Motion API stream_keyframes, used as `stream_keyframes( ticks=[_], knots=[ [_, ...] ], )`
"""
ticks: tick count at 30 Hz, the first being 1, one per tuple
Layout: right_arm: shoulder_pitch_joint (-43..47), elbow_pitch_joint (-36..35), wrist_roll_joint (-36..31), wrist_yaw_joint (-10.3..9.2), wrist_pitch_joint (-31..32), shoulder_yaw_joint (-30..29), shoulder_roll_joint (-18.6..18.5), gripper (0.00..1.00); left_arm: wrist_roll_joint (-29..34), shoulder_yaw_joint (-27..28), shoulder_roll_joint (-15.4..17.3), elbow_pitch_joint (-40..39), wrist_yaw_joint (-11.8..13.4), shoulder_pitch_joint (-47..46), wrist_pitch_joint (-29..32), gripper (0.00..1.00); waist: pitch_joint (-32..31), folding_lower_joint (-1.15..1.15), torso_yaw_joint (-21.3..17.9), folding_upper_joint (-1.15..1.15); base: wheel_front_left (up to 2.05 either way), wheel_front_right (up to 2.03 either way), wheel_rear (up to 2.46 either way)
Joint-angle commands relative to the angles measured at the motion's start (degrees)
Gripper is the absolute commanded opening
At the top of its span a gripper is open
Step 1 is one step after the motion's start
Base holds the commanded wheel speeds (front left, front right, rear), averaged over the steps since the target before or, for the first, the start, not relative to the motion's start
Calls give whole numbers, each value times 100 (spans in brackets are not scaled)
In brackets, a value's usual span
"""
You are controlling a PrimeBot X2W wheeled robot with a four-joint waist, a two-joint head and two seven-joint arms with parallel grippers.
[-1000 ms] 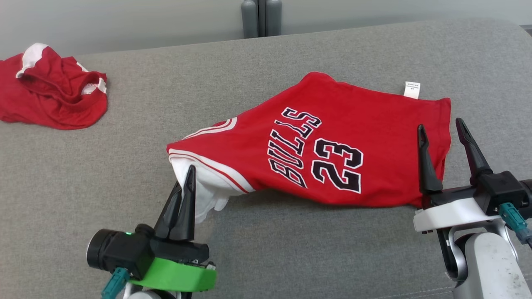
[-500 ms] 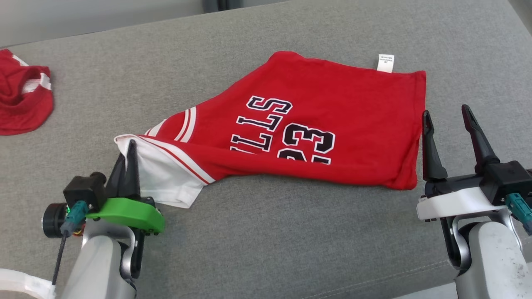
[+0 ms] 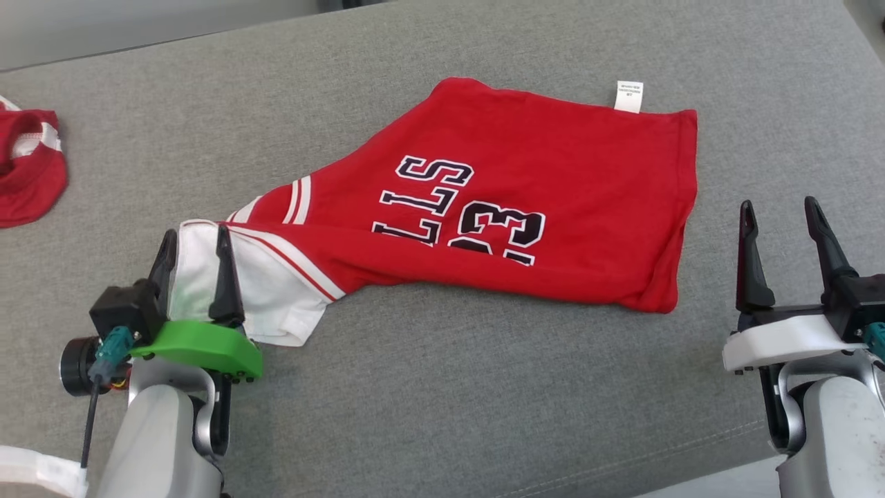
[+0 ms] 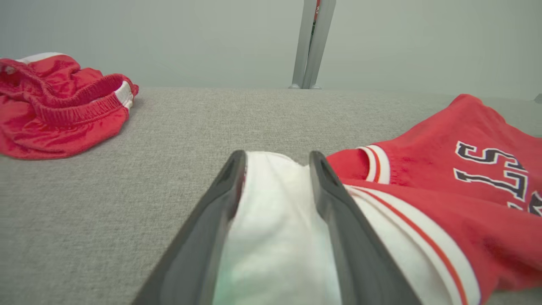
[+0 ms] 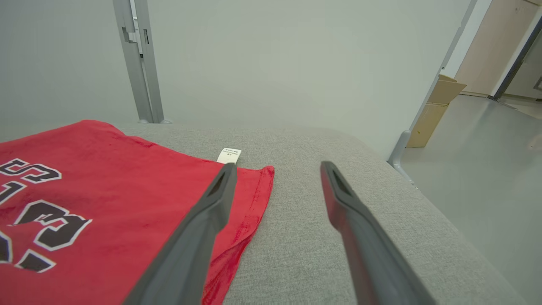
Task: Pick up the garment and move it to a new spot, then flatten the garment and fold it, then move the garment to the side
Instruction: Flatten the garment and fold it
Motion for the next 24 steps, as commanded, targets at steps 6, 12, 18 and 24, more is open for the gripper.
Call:
stream_keyframes(
  ticks=[6,12,18,24],
  knots=[
    [37,426,-188,-8,421,-311,-9,100,221,69,-179,-785,-139,648,-18,100,-383,0,401,0,0,0,0],
    [-195,1058,-233,-9,1053,-511,-107,100,266,-66,-327,-1546,-165,1230,-16,100,-572,0,782,0,0,0,0],
    [-614,1820,-80,-9,1480,-523,-314,100,143,-286,-369,-2097,-52,1635,-12,100,-529,0,1130,0,0,0,0],
    [-1070,2690,70,-8,1864,-511,-585,100,-59,-620,-370,-2353,126,1792,-13,100,-434,0,1379,0,0,0,0]
  ],
)
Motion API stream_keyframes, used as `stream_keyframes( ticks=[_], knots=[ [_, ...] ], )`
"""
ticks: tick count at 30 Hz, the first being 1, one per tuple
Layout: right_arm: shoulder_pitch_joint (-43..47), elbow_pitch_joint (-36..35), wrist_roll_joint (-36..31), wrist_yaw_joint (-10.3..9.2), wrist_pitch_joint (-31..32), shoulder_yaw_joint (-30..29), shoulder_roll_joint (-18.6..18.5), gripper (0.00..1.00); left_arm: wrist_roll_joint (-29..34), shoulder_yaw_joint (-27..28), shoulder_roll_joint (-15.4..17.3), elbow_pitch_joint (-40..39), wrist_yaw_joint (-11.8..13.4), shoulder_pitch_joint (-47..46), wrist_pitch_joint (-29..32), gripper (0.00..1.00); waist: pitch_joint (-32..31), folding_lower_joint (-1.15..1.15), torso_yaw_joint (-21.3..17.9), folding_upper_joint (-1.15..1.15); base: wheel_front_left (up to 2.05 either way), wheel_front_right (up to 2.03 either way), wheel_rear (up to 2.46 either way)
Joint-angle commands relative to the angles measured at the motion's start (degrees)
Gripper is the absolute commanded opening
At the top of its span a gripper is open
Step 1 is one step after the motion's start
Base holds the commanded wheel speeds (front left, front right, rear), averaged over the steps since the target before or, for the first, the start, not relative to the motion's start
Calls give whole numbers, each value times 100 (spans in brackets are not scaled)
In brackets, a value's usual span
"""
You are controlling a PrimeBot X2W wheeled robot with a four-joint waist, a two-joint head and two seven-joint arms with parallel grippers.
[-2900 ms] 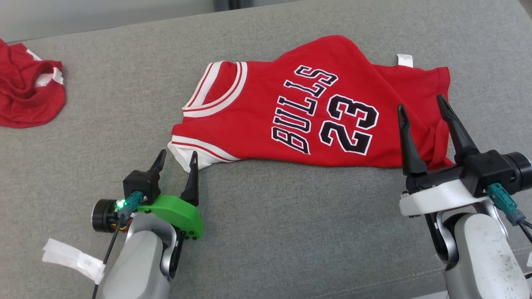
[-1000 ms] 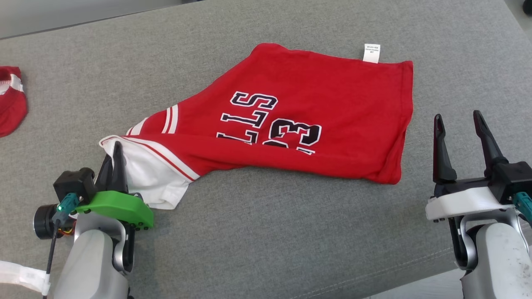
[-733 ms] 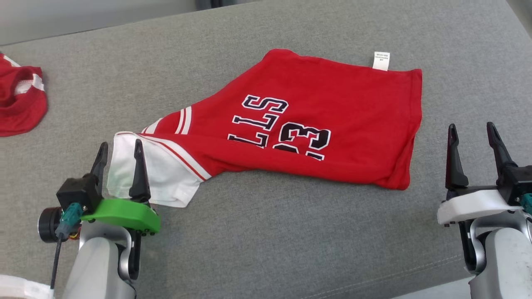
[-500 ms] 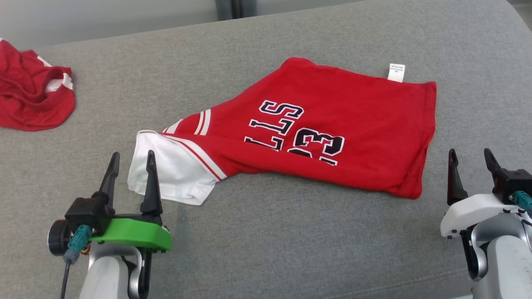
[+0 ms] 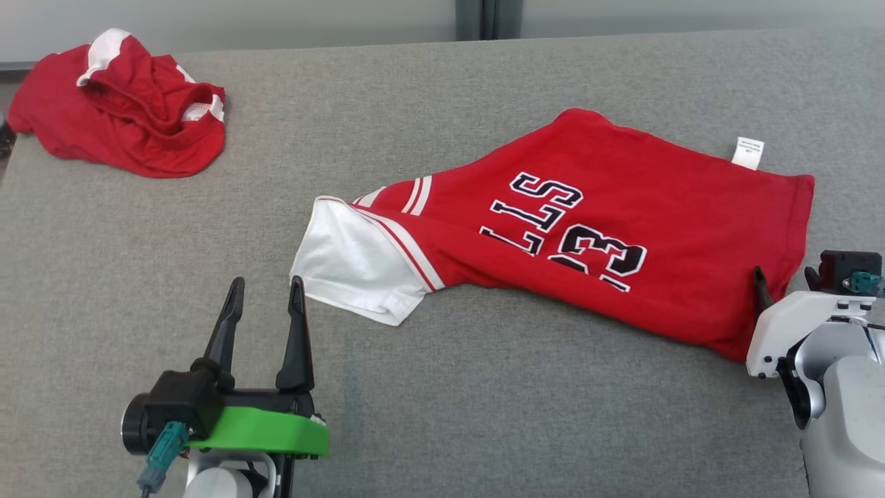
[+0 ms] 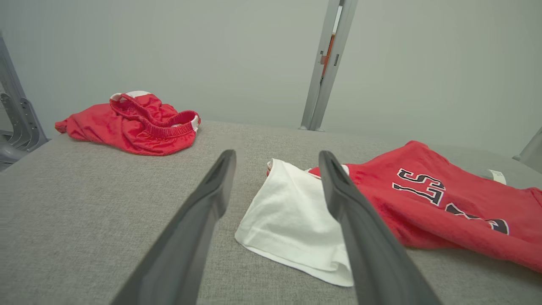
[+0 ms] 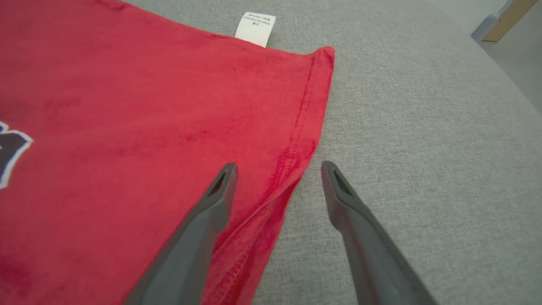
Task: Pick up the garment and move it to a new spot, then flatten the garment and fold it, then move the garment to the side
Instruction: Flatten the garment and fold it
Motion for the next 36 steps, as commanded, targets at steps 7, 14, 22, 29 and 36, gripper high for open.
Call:
stream_keyframes(
  ticks=[7,14,22,29,36],
  knots=[
    [-310,786,108,-8,360,-81,-174,80,-57,-228,5,-37,131,70,-4,100,25,0,222,0,0,0,0],
    [-565,883,292,-9,-47,194,-231,0,-58,-242,5,-49,173,96,-4,100,-30,0,155,0,0,0,0],
    [-997,401,530,-8,-693,885,-376,0,-60,-234,5,-64,182,106,-4,100,-47,0,59,0,0,0,0],
    [-1624,-88,740,-8,-946,1404,-572,0,-114,-316,5,-90,176,-9,-4,100,29,0,157,0,0,0,0],
    [-2328,189,605,-9,-1011,1646,-839,0,-192,-490,5,-146,190,-166,-4,100,246,0,531,0,0,0,0]
  ],
)
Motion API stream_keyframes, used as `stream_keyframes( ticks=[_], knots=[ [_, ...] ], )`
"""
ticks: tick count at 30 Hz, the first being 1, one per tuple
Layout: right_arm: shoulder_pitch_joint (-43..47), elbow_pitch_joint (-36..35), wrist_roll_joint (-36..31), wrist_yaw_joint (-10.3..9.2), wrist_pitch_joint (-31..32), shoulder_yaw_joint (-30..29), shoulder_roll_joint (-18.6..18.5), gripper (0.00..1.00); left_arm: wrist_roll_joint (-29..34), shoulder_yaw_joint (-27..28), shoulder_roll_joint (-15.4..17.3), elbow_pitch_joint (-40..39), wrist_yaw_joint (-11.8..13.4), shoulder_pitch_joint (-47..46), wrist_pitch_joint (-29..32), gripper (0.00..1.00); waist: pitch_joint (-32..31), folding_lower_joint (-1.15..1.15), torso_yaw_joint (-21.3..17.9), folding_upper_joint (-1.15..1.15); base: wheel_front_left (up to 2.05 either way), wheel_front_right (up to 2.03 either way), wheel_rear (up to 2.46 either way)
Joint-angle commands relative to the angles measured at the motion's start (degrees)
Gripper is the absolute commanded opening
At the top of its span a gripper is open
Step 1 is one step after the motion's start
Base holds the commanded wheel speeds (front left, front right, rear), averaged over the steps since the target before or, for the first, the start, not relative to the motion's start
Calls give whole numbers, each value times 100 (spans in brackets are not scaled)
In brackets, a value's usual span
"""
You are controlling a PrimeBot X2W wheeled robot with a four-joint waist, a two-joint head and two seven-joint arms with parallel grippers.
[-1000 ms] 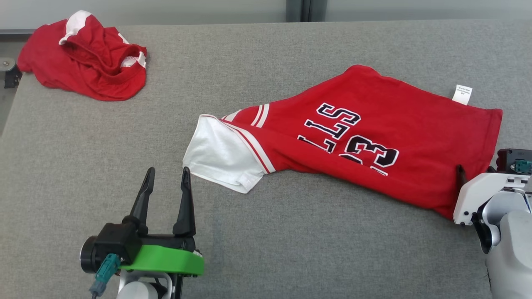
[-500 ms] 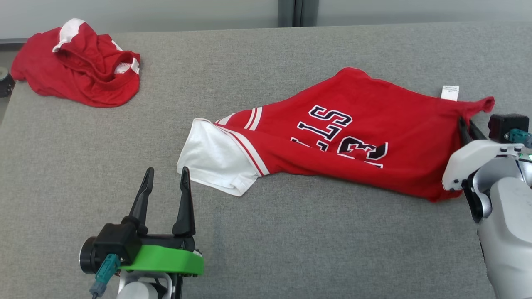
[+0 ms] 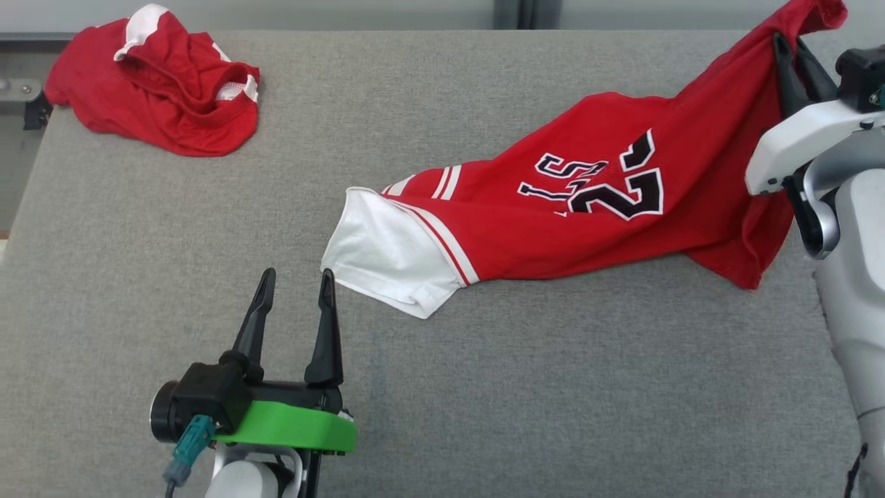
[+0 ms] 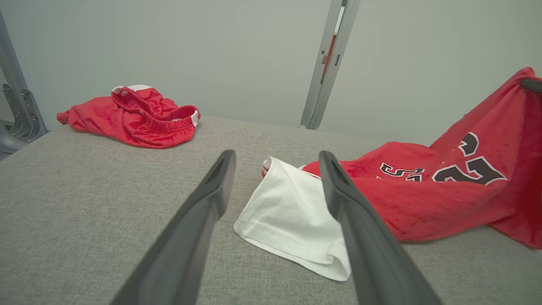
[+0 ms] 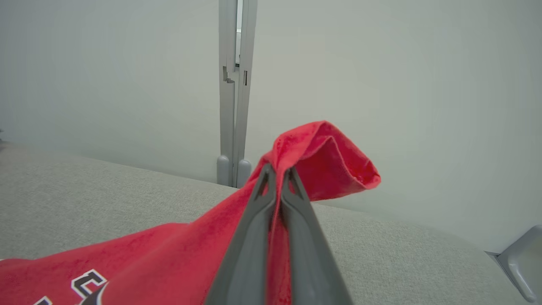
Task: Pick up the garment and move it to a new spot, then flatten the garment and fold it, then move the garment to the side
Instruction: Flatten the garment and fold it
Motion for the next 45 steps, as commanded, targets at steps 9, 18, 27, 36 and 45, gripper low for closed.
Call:
stream_keyframes(
  ticks=[9,18,27,36,45],
  knots=[
    [-1064,1400,-583,-10,-262,-278,-552,0,-183,-361,7,-48,60,-304,-4,100,480,0,820,0,0,0,0],
    [-1468,2183,-1523,-9,-825,-1001,-596,100,-177,-478,8,-85,114,-334,-4,100,623,0,1000,0,0,0,0],
    [-1647,2267,-1789,-9,-946,-1255,-348,100,-103,-413,9,-2,83,-326,-4,100,481,0,552,0,0,0,0],
    [-893,1406,-911,-9,-946,-899,-11,100,-84,-177,12,327,11,-433,-4,100,256,0,-32,0,0,0,0],
    [713,58,143,-9,-947,-520,180,100,-3,129,12,726,-67,-500,-4,100,-84,0,-433,0,0,0,0]
  ],
)
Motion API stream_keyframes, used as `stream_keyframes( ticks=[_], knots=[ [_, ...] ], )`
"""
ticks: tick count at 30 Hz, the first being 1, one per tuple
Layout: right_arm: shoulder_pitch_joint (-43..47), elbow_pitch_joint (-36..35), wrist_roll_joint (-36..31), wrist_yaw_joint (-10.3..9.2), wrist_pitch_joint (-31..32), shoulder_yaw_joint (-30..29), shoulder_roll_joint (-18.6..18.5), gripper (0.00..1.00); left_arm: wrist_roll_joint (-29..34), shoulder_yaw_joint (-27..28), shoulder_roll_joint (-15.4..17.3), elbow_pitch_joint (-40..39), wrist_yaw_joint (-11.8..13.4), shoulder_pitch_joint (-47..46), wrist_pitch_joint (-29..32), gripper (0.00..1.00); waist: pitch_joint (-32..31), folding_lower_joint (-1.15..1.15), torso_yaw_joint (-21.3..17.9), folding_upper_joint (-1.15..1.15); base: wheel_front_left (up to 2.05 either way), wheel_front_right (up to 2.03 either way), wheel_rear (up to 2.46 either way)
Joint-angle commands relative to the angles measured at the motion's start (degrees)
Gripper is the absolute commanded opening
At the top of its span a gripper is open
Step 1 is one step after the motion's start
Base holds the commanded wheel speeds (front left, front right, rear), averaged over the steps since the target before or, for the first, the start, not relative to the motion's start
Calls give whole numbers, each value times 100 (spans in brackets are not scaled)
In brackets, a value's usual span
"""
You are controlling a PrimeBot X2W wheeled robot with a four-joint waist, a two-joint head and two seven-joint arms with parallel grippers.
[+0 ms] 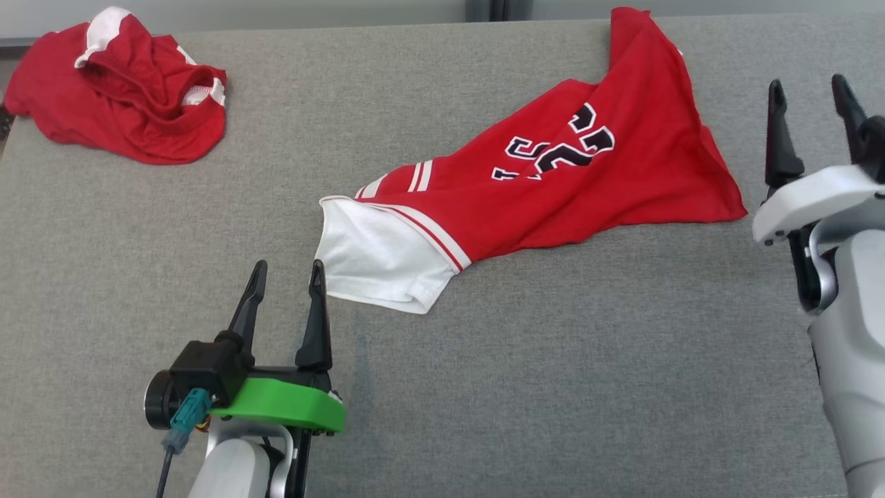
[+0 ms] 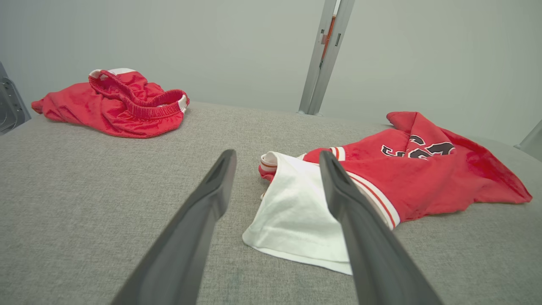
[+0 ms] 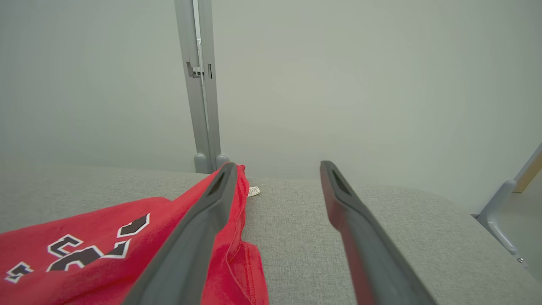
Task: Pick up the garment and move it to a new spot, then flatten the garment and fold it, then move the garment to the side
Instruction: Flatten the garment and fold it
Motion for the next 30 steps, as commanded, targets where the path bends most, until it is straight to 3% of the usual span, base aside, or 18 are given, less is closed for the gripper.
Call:
stream_keyframes(
  ticks=[1,7,16,30],
  knots=[
    [238,-161,97,-8,-15,51,71,100,14,48,18,35,-11,-38,-4,100,-209,0,-199,0,0,0,0],
    [1239,-1011,365,-8,-16,268,354,100,-104,115,18,139,27,120,-4,100,-447,0,-298,0,0,0,0],
    [2406,-1940,257,-8,-16,525,898,100,-159,170,18,188,70,464,-4,100,-780,0,-313,0,0,0,0],
    [3169,-2315,260,-8,-16,648,1163,100,-172,205,18,51,180,821,-4,100,-1108,0,-337,0,0,0,0]
  ],
)
